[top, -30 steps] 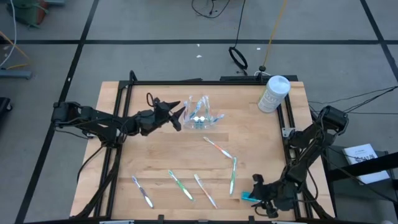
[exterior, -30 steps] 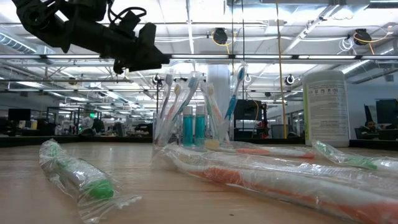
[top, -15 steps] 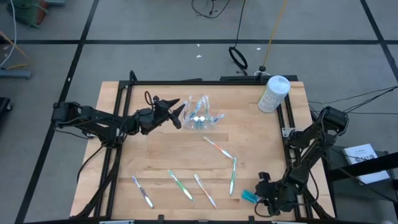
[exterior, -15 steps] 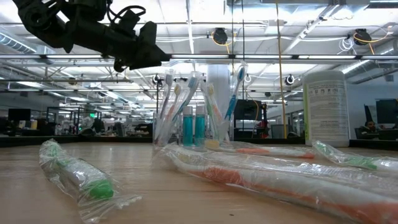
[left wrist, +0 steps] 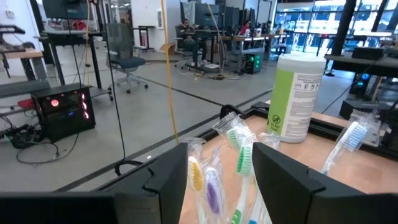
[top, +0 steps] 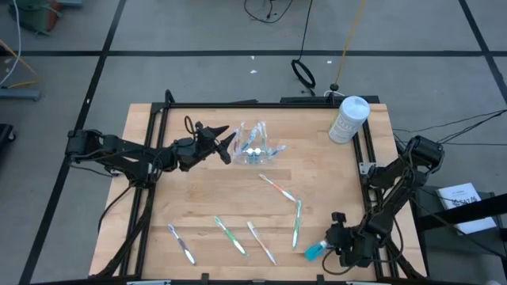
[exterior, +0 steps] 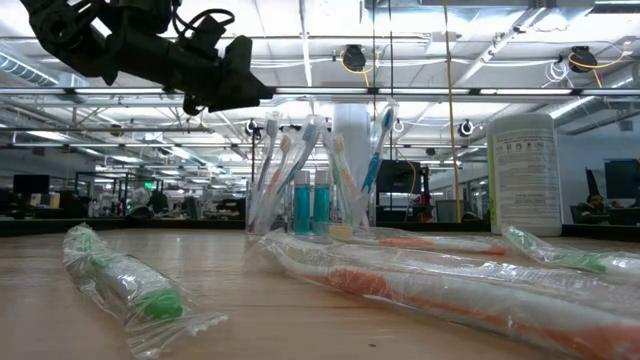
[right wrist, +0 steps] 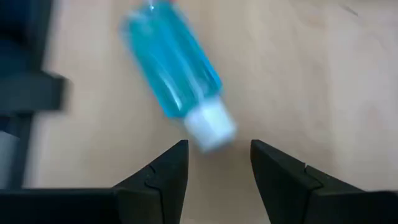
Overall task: Pick & Place Toothbrushes
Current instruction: Put the mouthwash into the transparent organizer
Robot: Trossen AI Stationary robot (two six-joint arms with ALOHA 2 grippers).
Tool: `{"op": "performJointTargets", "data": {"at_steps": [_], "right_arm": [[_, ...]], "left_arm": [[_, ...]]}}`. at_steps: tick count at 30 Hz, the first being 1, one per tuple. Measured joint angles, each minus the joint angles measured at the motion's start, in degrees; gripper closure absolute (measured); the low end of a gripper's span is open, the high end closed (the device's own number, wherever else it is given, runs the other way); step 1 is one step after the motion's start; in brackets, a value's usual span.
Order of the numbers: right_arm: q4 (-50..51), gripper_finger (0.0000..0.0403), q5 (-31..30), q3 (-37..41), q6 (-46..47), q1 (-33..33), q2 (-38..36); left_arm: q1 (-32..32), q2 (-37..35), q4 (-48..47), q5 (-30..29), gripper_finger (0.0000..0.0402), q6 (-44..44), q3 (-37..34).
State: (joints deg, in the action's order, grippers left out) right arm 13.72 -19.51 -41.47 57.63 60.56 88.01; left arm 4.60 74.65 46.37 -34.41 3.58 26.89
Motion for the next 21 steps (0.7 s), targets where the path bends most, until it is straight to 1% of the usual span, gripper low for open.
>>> {"op": "performJointTargets", "data": {"at_steps": [4,13,16,19,21], "right_arm": [[2.66,0.0239,0.03,-0.01,-0.29,-1.08,0.0],[-0.32,0.0239,0.03,-0.02,-10.92,-2.1,0.0],[-1.73,0.0239,-0.25,-0.02,-10.07,-2.1,0.0],[-3.22,0.0239,-4.06,-0.02,-6.82,-2.39,-0.07],[-3.61,0.0239,-6.14,-0.02,-2.97,-2.88,-0.58]], "left_arm": [[-0.02,0.0,0.13,0.0,0.0215,-1.68,0.0],[0.0,0.0,0.13,-0.01,0.0215,-2.41,0.0],[0.0,0.0,0.13,0.0,0.0215,-2.4,0.0],[0.0,0.0,0.17,0.0,0.0215,-2.37,0.0],[-0.01,0.0,0.22,-0.01,0.0215,-2.31,0.0]]}}
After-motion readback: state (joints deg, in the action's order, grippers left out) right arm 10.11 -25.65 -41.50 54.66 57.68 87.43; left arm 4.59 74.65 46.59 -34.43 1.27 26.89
